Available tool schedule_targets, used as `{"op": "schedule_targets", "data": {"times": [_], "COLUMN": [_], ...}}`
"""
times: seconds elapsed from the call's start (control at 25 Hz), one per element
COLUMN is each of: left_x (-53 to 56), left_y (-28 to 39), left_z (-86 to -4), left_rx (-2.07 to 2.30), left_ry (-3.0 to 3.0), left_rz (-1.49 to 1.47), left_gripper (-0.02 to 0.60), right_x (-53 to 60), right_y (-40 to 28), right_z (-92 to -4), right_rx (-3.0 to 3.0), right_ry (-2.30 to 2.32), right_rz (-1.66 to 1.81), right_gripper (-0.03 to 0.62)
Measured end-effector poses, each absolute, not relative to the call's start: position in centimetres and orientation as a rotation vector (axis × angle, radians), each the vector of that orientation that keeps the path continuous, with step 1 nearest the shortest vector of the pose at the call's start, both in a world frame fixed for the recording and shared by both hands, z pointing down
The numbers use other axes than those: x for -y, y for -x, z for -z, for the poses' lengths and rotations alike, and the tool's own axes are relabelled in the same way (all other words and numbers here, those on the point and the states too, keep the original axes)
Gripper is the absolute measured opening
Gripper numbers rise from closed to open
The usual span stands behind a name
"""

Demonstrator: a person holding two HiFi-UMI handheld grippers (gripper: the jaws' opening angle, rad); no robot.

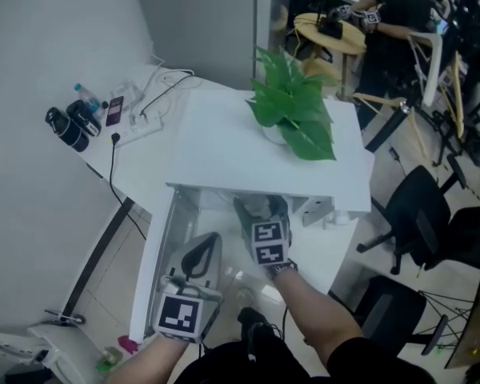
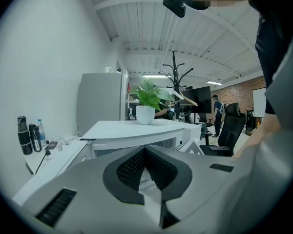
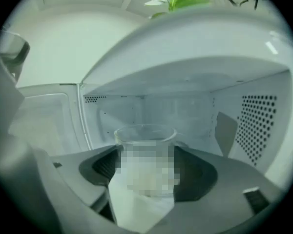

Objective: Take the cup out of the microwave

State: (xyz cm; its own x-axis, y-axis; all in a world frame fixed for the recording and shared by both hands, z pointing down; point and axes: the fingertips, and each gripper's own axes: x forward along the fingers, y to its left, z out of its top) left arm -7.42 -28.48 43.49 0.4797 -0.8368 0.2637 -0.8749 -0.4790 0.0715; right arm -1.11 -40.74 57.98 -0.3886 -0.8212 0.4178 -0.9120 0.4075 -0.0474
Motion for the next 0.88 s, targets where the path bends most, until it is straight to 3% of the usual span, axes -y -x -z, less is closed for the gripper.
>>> {"op": "schedule_targets", "data": {"times": [0.88], "left_x": [15.0], "left_y": [7.7], "left_z": [-39.2], "left_rx": [1.522], "left_ry": [-2.635], "left_rz": [-0.186], "left_gripper": [-0.003], "right_x": [27.1], "right_y": [-1.6], "right_z": [-49.5], "right_rx": [2.404], "right_ry": [-1.606], "right_rz": [-0.299], "right_gripper": [0.364]}}
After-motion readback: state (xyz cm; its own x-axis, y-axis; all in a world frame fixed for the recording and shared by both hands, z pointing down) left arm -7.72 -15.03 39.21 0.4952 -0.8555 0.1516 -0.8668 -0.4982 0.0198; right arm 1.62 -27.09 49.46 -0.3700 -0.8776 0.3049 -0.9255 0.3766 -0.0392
